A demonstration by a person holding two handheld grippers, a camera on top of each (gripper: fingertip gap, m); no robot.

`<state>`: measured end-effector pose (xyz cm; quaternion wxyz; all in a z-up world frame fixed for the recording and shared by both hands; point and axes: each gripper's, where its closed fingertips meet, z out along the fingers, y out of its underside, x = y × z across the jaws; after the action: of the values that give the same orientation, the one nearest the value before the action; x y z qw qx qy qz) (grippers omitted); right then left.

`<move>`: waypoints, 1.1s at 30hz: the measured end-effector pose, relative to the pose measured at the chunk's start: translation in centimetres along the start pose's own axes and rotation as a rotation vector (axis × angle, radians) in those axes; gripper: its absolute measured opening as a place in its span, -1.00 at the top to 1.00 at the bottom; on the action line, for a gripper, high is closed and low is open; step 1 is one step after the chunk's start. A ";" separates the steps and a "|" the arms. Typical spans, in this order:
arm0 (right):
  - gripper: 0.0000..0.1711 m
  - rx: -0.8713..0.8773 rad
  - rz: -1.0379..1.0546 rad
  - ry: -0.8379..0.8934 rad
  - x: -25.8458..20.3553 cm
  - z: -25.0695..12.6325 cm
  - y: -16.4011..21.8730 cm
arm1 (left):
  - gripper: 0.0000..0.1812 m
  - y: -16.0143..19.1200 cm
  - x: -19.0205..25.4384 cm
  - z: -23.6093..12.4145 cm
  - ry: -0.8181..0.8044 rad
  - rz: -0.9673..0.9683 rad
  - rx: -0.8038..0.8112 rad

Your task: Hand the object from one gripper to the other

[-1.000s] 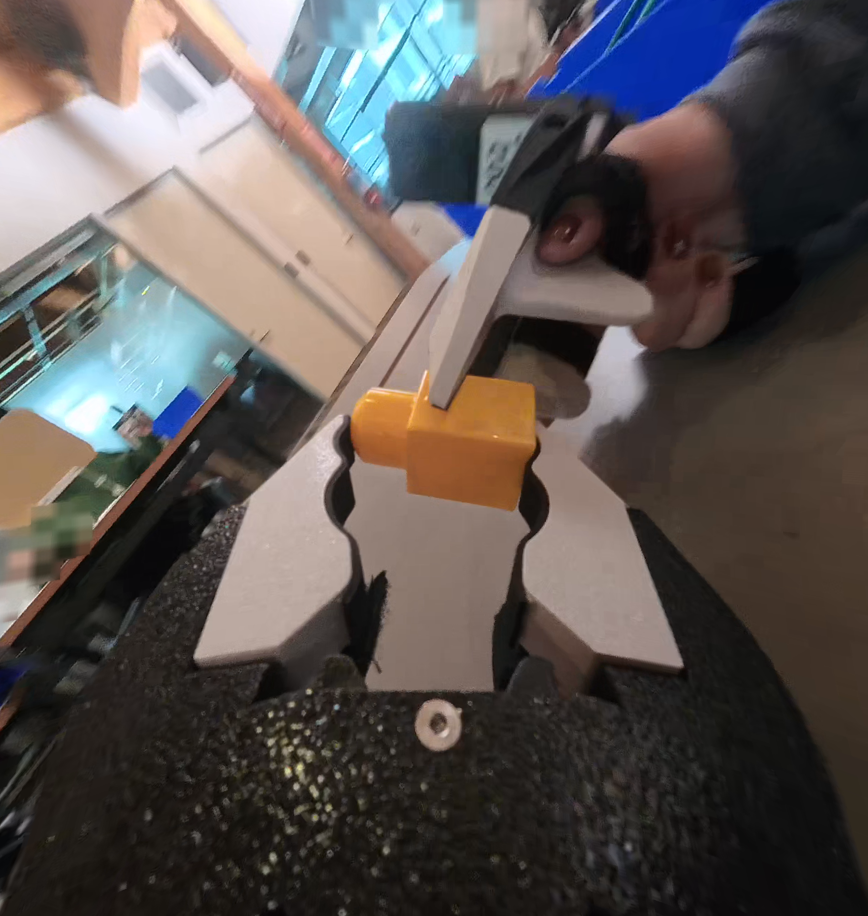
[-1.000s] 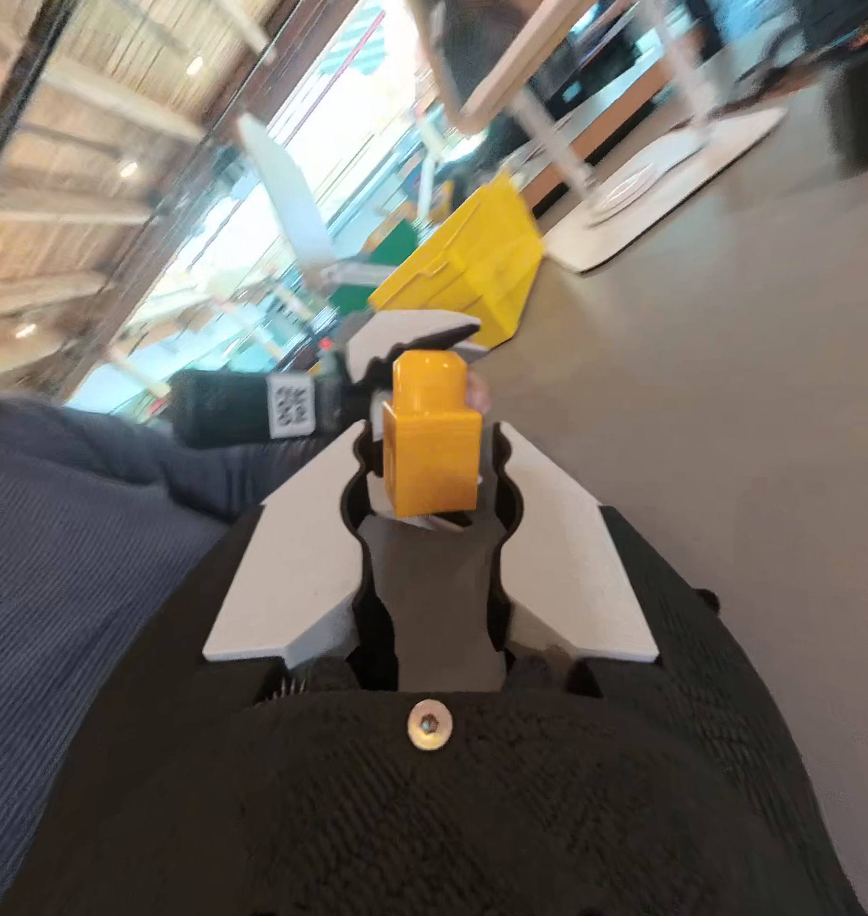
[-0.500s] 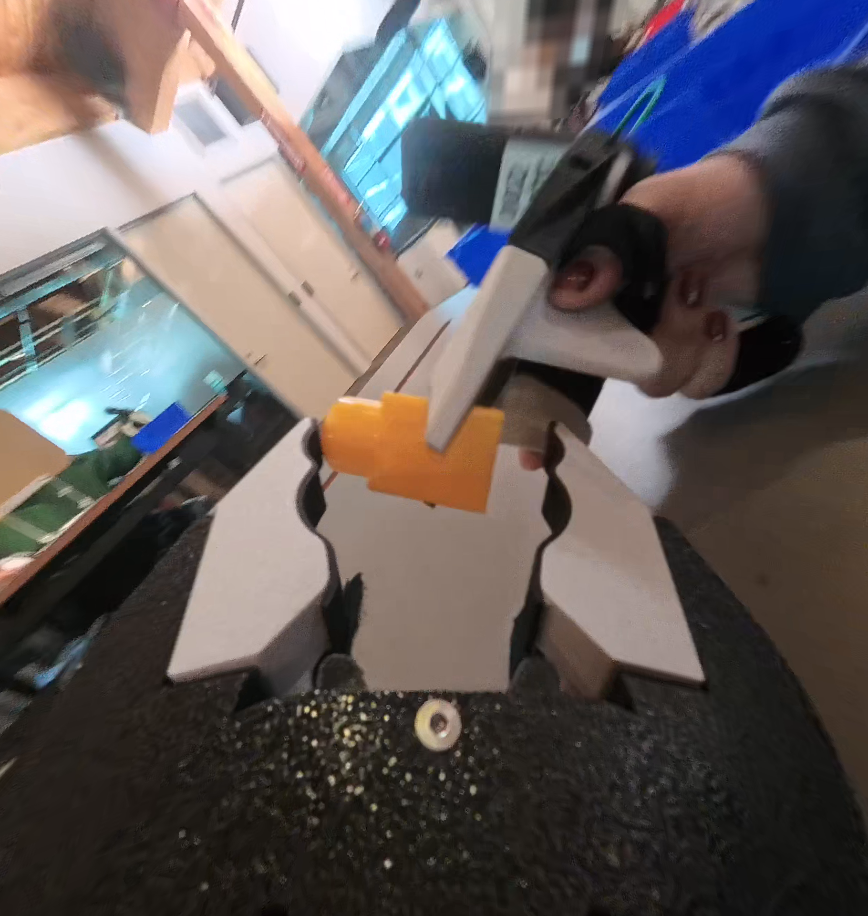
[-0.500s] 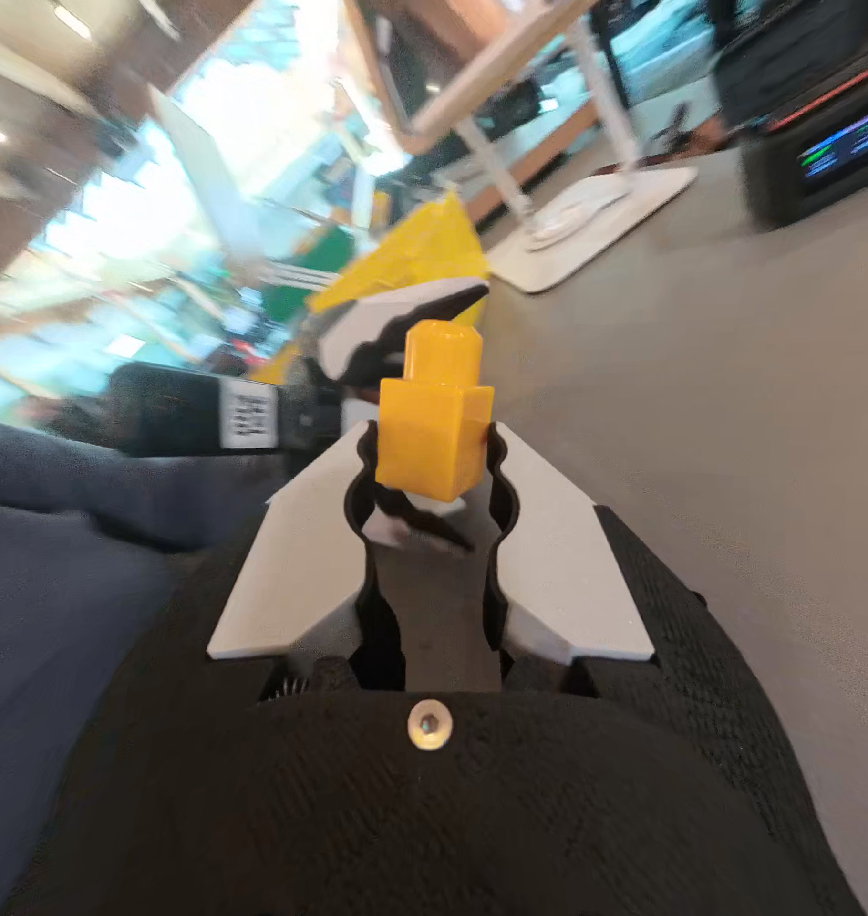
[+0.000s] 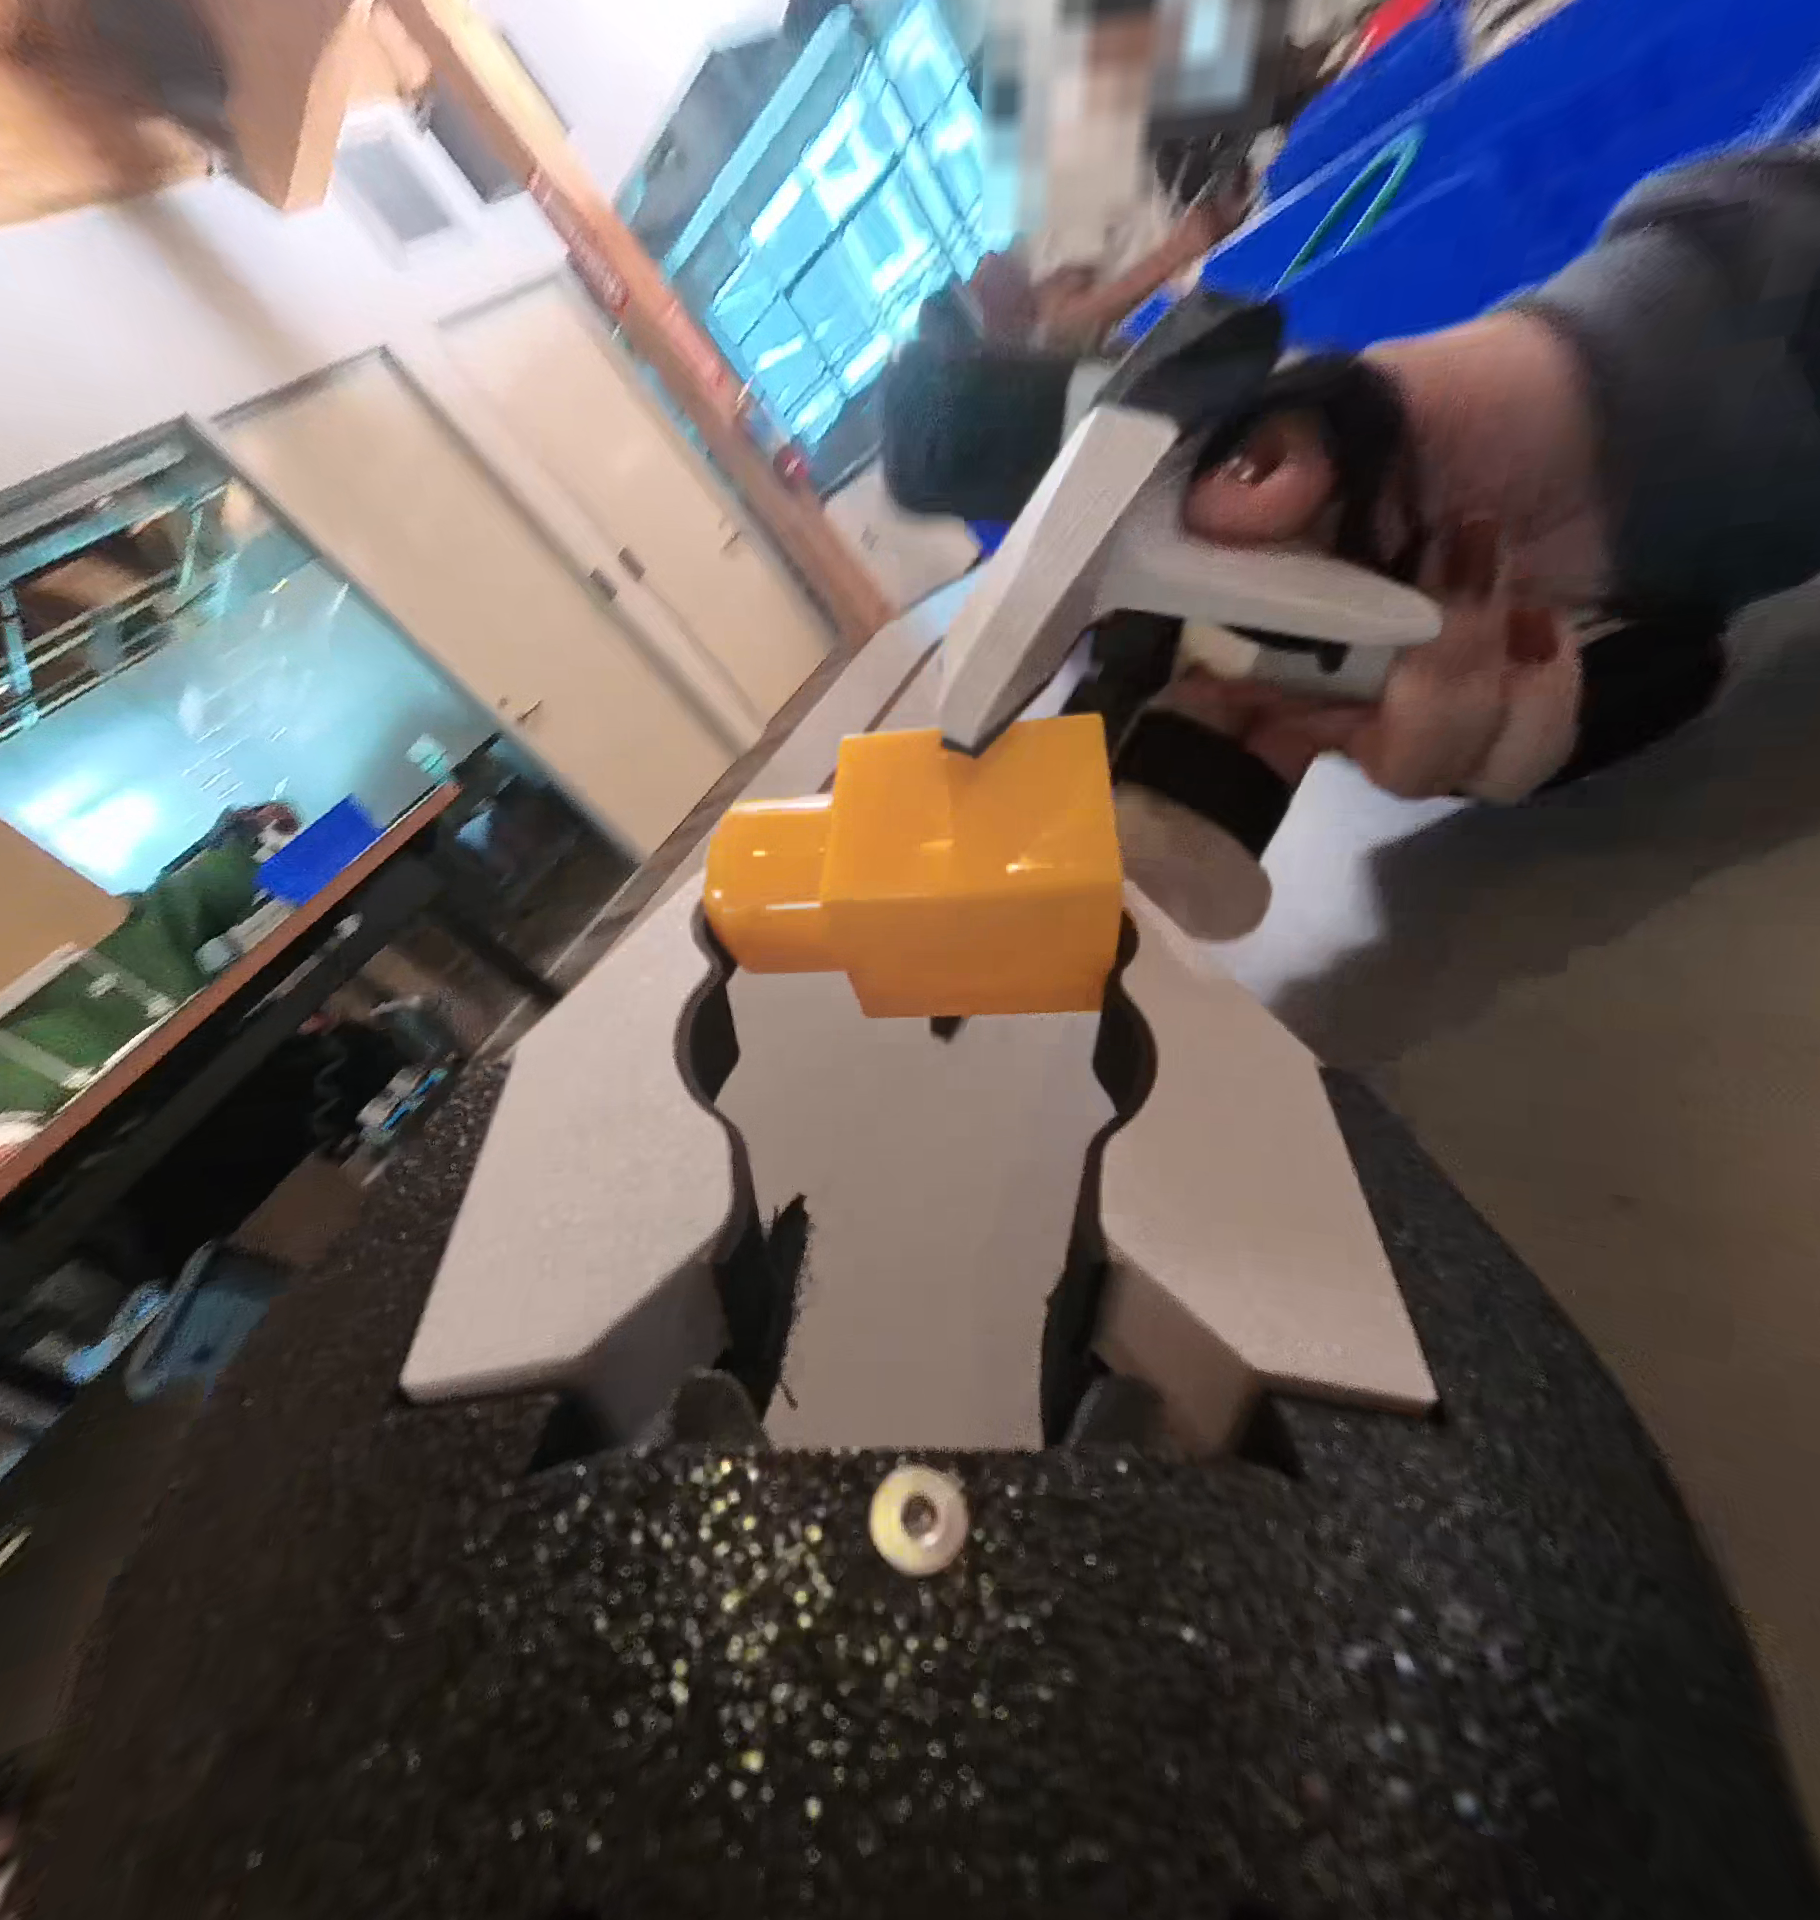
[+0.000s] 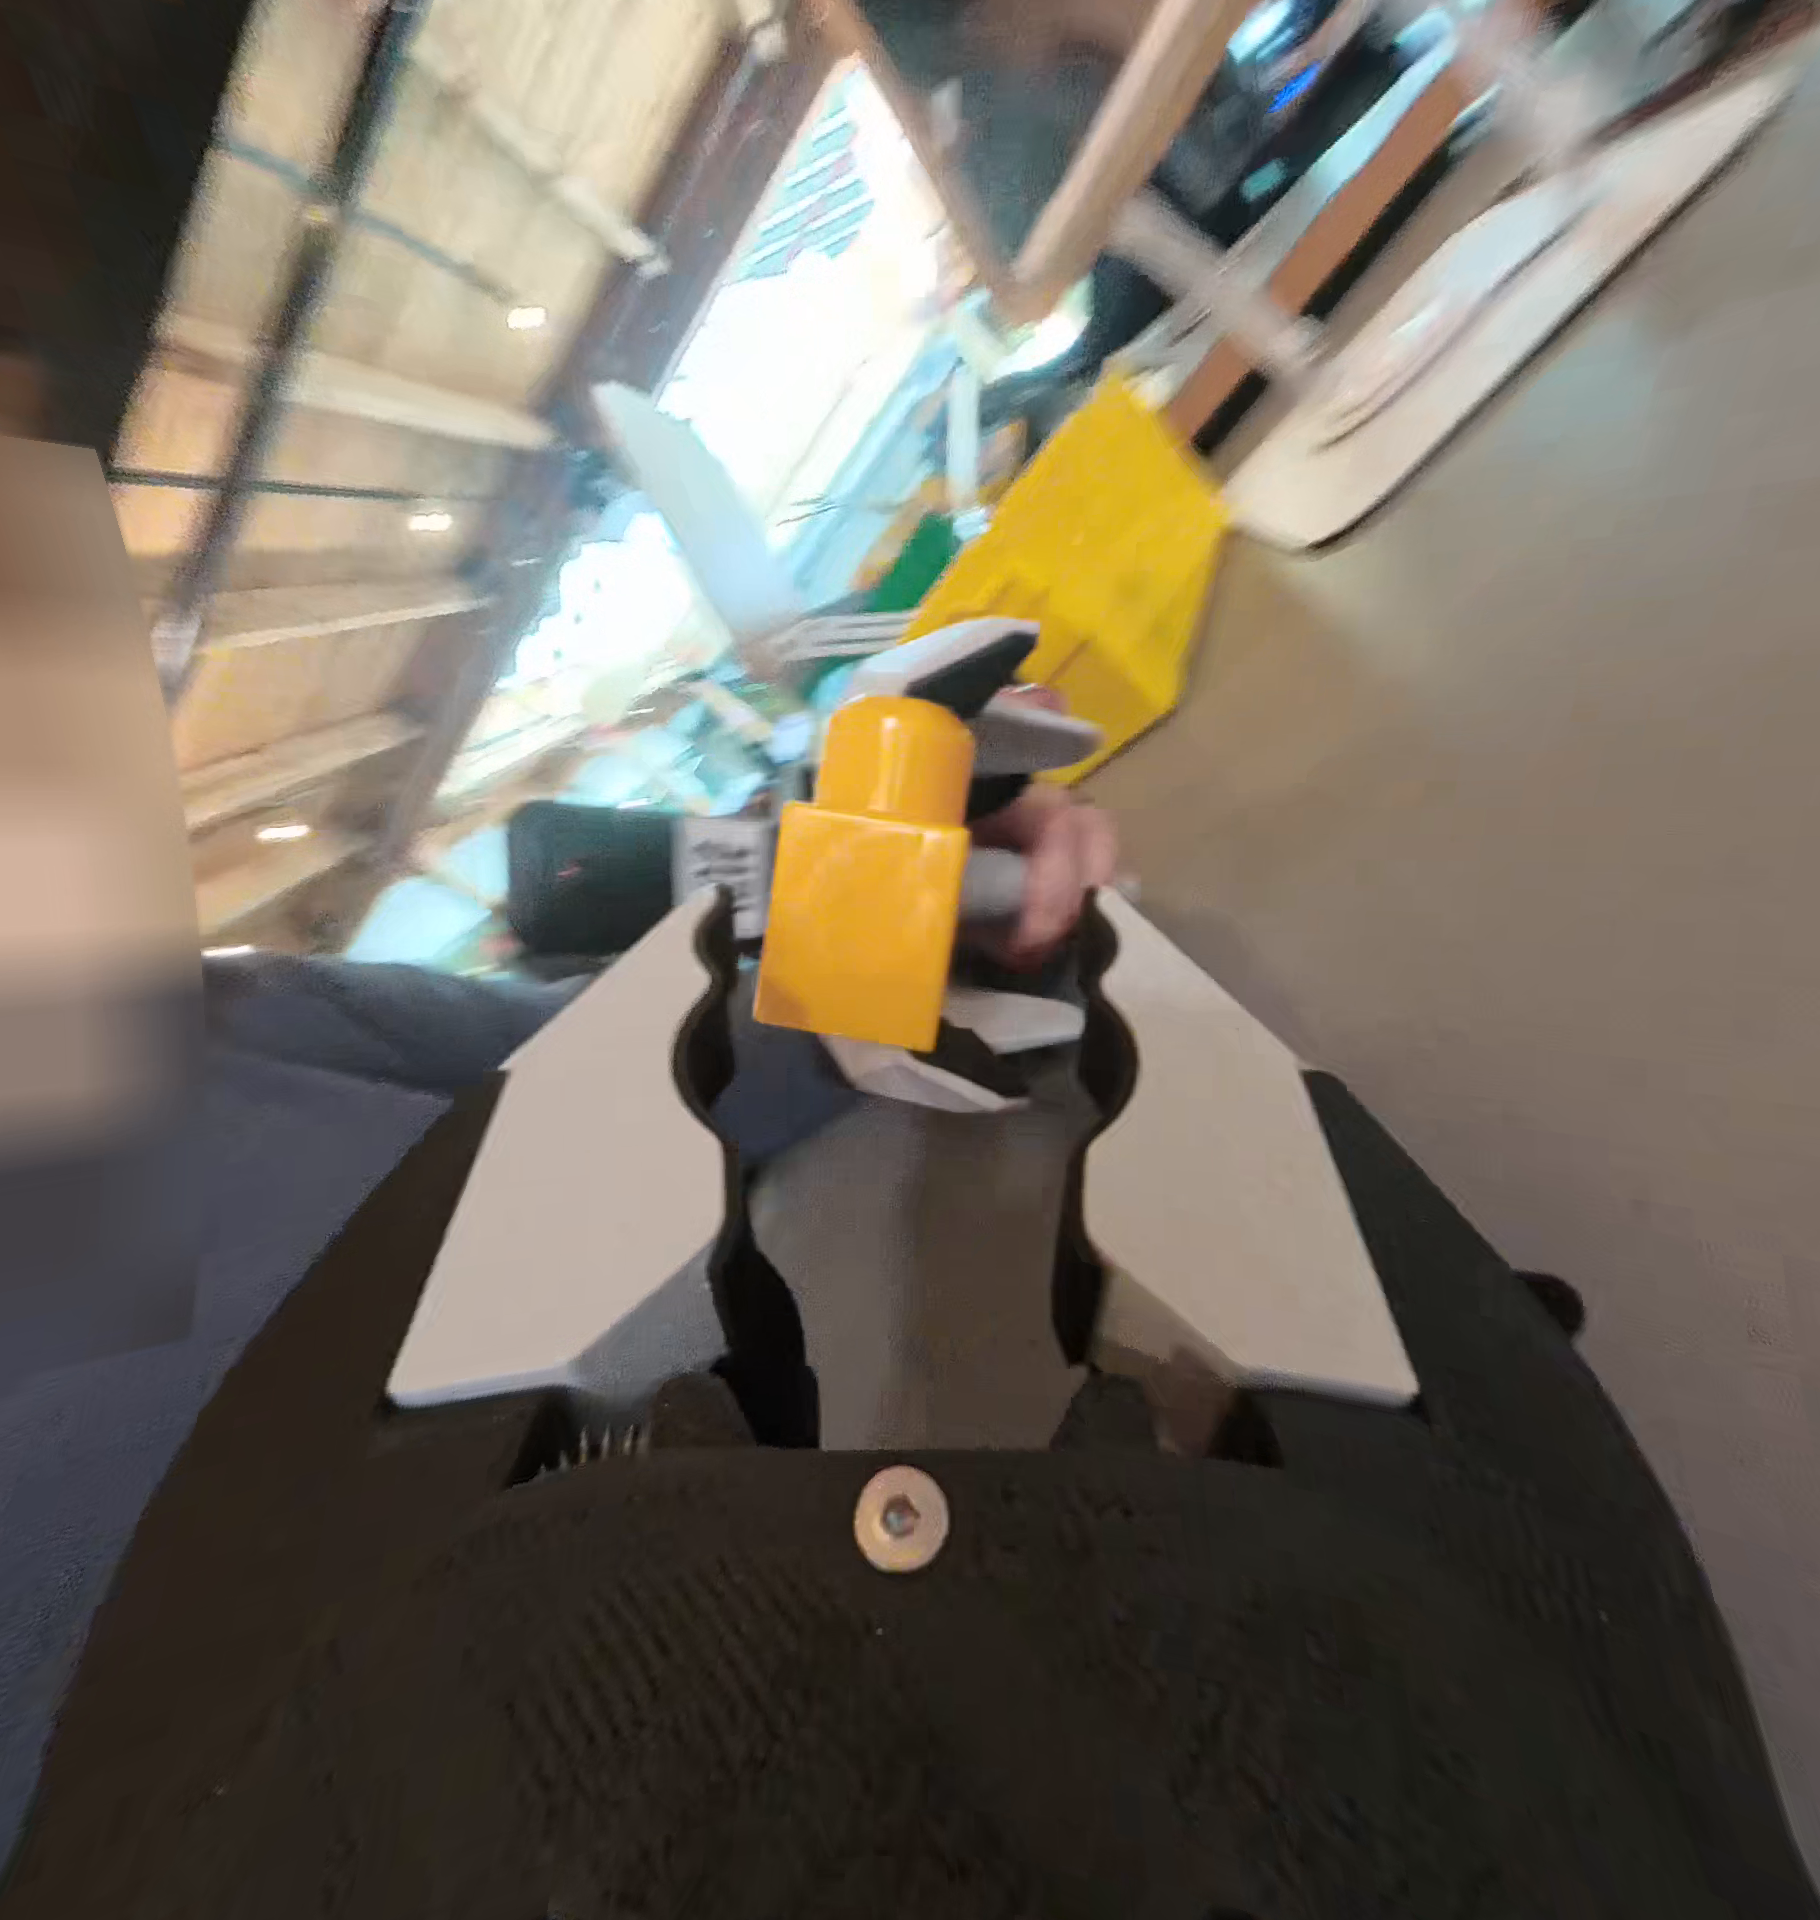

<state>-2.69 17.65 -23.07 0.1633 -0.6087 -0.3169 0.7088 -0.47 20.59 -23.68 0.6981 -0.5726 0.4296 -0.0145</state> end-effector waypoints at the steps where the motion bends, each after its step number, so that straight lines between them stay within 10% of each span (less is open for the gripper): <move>1: 0.16 0.016 -0.069 0.094 1.1 -0.3 -0.4 | 0.24 0.7 -0.3 0.2 -0.024 0.012 -0.047; 10: 0.30 -0.071 -0.653 0.576 3.2 0.2 -0.2 | 0.25 3.5 -1.1 0.7 -0.134 0.159 -0.280; 17: 0.49 -0.024 -0.400 0.276 0.2 0.6 -0.3 | 0.01 0.1 0.1 0.3 -0.050 0.066 -0.051; 21: 0.50 -0.071 -0.253 0.101 -0.8 0.6 0.7 | 0.23 -0.4 -0.1 -0.1 -0.076 0.122 -0.015; 28: 0.30 0.127 -0.555 0.222 0.0 -1.0 -2.3 | 0.23 0.7 -1.2 0.1 -0.022 -0.209 -0.053; 33: 0.09 0.258 -1.074 0.424 -0.9 -3.4 -4.6 | 0.23 -1.8 -1.9 -1.2 0.162 -0.628 0.198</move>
<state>0.03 21.34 -19.64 0.6318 -0.4666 -0.4524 0.4224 -1.61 19.99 -21.05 0.6752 -0.6034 0.2828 -0.3162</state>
